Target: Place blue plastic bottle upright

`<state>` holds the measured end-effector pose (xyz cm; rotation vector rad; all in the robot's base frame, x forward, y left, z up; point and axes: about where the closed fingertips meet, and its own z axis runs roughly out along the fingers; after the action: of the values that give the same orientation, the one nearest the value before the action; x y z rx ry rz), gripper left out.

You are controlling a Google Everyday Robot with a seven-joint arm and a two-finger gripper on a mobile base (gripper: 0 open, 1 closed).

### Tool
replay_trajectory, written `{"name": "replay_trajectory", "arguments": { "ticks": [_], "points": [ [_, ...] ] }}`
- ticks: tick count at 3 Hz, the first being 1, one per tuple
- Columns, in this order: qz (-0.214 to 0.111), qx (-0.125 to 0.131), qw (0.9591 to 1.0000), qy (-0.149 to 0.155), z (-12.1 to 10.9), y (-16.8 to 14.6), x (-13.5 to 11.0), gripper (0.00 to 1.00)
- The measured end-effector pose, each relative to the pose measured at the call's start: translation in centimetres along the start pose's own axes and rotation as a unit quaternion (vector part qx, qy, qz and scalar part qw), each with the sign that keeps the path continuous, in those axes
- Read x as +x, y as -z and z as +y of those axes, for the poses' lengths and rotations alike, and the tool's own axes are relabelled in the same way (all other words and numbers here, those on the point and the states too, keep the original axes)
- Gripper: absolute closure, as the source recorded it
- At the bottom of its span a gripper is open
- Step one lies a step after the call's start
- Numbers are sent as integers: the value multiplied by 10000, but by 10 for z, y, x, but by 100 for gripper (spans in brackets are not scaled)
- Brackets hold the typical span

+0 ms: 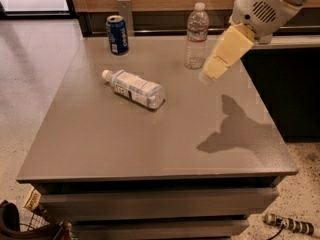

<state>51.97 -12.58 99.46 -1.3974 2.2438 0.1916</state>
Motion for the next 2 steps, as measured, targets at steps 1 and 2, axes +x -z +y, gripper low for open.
{"name": "replay_trajectory", "arguments": {
  "ticks": [1, 2],
  "points": [
    [-39, -200, 9987, -458, -14, -35, -40, 0],
    [38, -472, 9970, -614, -41, -81, -85, 0]
  ]
}}
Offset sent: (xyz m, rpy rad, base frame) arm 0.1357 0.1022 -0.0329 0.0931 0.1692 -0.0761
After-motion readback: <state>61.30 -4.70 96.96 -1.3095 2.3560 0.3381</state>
